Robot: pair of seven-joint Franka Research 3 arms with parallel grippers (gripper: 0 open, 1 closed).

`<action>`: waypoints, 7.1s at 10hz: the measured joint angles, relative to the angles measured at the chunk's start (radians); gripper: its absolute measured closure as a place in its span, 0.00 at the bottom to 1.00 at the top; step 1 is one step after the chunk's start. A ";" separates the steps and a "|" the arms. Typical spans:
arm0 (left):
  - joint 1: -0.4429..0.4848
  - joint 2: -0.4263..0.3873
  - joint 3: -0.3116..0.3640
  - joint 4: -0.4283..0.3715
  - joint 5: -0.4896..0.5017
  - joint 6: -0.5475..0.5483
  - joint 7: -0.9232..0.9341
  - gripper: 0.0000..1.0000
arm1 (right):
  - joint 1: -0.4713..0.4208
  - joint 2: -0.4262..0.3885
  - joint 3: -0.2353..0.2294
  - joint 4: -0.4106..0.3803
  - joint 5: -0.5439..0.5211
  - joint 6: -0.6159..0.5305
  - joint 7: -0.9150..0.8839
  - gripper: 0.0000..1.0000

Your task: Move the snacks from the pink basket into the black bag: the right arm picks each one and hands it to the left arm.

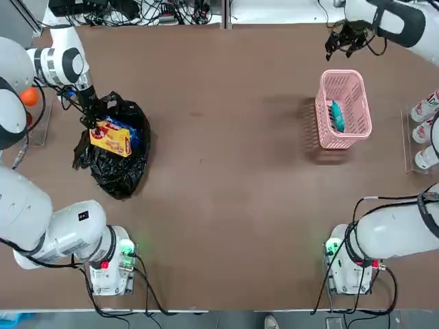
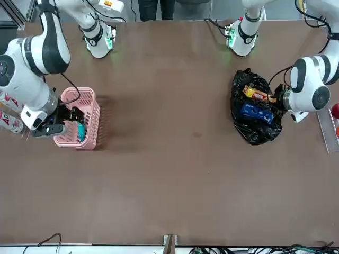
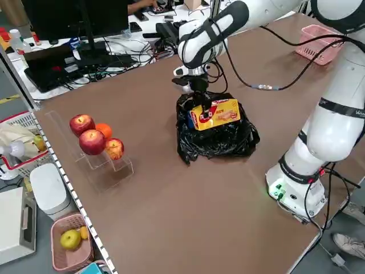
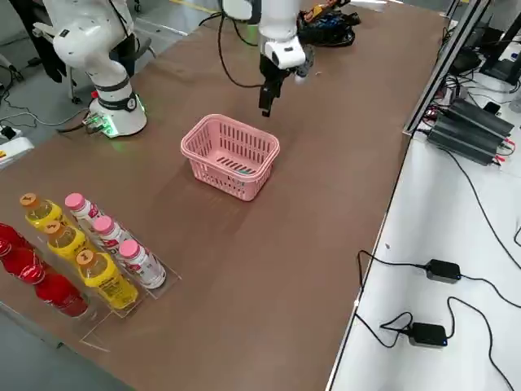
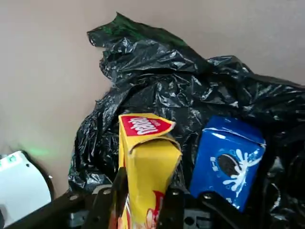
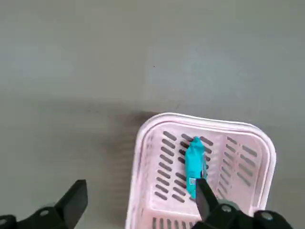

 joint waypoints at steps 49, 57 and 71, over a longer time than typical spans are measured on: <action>-0.205 -0.096 -0.028 0.754 -0.044 -0.381 1.173 0.00 | -0.170 0.230 0.021 -0.461 0.001 0.820 -0.216 0.20; -0.189 -0.148 -0.025 0.699 -0.062 -0.371 1.203 0.00 | -0.168 0.249 0.023 -0.461 0.001 0.843 -0.220 0.40; -0.135 -0.135 -0.033 0.693 -0.087 -0.371 1.242 0.00 | -0.155 0.230 0.027 -0.447 0.001 0.791 -0.221 0.64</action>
